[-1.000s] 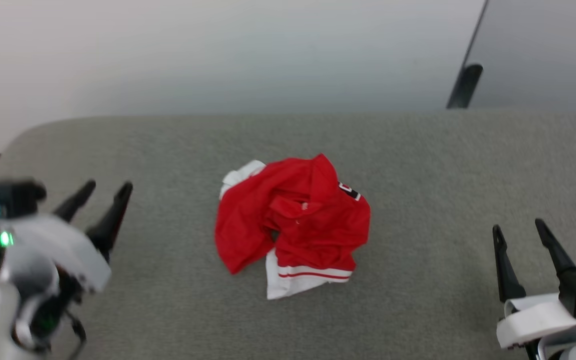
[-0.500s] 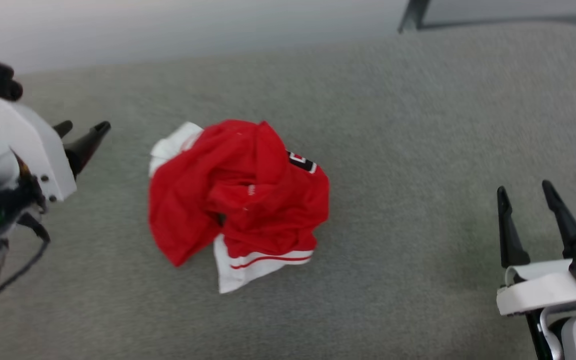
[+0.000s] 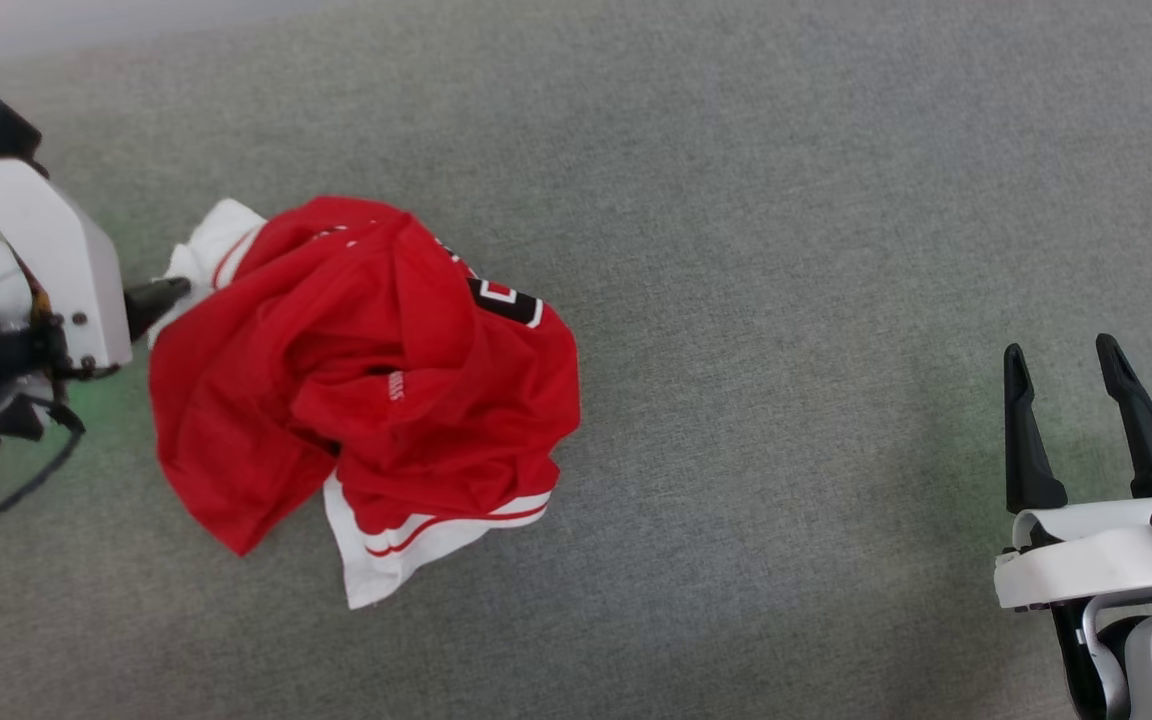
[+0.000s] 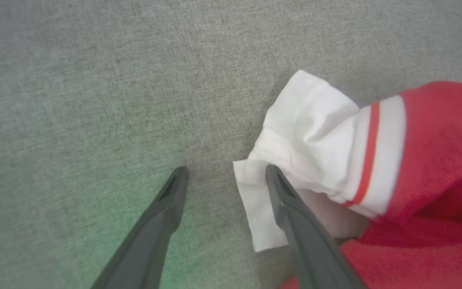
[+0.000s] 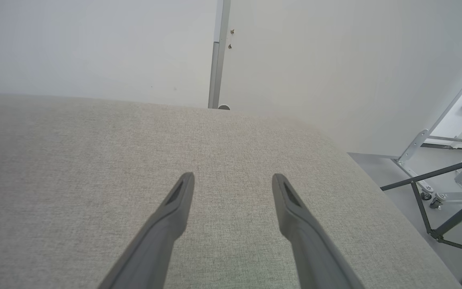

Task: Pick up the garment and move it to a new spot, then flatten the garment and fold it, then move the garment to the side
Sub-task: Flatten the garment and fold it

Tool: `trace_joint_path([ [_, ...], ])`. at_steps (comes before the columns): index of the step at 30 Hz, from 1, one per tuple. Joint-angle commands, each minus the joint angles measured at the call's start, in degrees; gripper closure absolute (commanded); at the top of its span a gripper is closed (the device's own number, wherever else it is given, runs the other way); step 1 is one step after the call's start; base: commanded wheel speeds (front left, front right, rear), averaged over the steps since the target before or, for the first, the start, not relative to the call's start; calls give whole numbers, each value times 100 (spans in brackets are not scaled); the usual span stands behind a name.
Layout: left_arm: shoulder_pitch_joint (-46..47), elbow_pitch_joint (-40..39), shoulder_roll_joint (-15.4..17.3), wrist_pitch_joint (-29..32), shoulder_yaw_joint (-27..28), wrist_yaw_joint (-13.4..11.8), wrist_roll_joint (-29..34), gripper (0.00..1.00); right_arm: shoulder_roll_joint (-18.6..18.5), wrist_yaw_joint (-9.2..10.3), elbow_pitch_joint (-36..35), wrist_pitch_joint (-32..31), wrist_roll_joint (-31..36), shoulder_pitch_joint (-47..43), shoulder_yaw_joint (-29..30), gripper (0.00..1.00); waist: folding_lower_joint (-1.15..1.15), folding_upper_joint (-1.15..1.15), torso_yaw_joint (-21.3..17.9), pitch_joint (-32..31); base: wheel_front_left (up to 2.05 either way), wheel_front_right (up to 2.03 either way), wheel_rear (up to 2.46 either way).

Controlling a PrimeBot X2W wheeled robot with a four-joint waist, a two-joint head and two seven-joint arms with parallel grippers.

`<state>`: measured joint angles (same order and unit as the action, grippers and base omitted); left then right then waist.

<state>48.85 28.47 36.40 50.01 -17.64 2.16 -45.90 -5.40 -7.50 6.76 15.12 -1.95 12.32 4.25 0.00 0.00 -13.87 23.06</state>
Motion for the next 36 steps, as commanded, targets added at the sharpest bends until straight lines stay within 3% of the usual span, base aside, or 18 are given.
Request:
trace_joint_path([
  [1, 113, 151, -16, 23, -37, -15, 51, 0, 14, 2, -26, 4, 13, 40, 16, 0, 0, 0, -81, 113, 0, 0, 0],
  [11, 176, 859, -421, 468, -260, -235, -50, 0, 46, 2, 7, 5, 50, 97, 38, 0, 0, 0, -39, 141, 0, 0, 0],
  [12, 159, 897, -480, 520, -258, -290, -97, 11, 49, 2, 12, 4, 55, 98, 42, 0, 0, 0, -30, 134, 0, 0, 0],
  [14, 152, 925, -623, 688, -259, -351, -195, 55, 50, 2, 21, 4, 66, 96, 53, 0, 0, 0, -11, 117, 0, 0, 0],
  [15, 147, 903, -691, 728, -262, -357, -250, 93, 50, 2, 25, 4, 66, 94, 57, 0, 0, 0, 1, 107, 0, 0, 0],
  [16, 141, 872, -740, 779, -266, -353, -291, 100, 51, 2, 25, 4, 65, 91, 61, 0, 0, 0, 11, 99, 0, 0, 0],
  [24, 252, 477, -619, 715, -290, -341, -199, 100, 69, 2, 23, 4, 87, 84, 87, 0, 0, 0, 81, 12, 0, 0, 0],
  [36, 305, -221, -2, 286, -42, -535, 64, 100, 70, 2, 53, 4, 121, -51, 171, 0, 0, 0, 241, -280, 0, 0, 0],
])
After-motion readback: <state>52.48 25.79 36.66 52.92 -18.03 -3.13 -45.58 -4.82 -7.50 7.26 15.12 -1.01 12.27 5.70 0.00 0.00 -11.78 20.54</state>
